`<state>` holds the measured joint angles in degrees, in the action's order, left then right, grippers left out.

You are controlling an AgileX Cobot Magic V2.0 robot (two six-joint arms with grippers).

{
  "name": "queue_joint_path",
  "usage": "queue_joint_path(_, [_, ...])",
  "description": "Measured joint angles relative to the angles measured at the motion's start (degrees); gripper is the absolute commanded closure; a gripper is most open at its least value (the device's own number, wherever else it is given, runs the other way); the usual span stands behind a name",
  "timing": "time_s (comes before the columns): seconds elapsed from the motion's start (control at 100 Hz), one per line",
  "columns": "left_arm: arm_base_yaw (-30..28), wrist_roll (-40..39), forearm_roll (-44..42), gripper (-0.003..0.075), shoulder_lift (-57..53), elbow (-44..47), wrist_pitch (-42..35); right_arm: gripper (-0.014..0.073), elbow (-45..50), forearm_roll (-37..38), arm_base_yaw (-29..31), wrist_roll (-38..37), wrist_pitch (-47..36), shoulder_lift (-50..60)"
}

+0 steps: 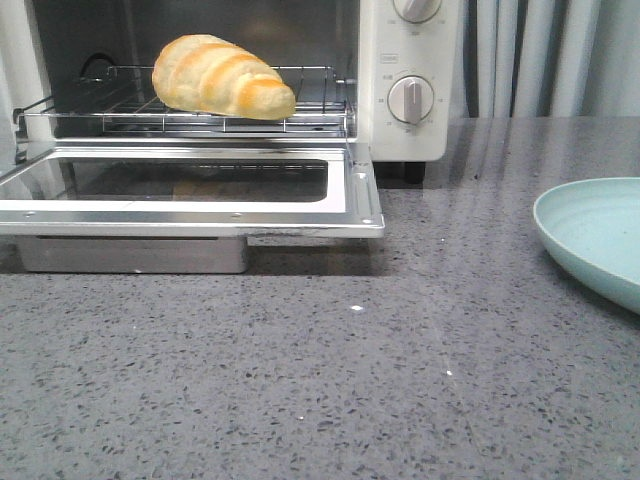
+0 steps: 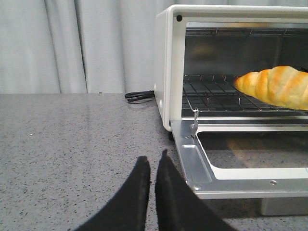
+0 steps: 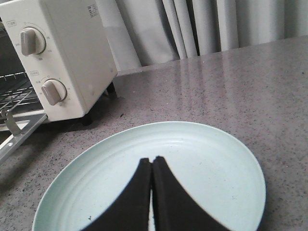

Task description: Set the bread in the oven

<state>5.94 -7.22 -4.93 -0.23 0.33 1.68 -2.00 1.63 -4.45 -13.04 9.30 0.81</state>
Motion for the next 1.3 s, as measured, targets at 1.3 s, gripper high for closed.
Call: queue_joint_path(1.3, [0.00,-0.20,2.73,0.0740,0.00,0.00,0.00,0.0638,0.00,0.00,0.00,0.00,0.00,0.00])
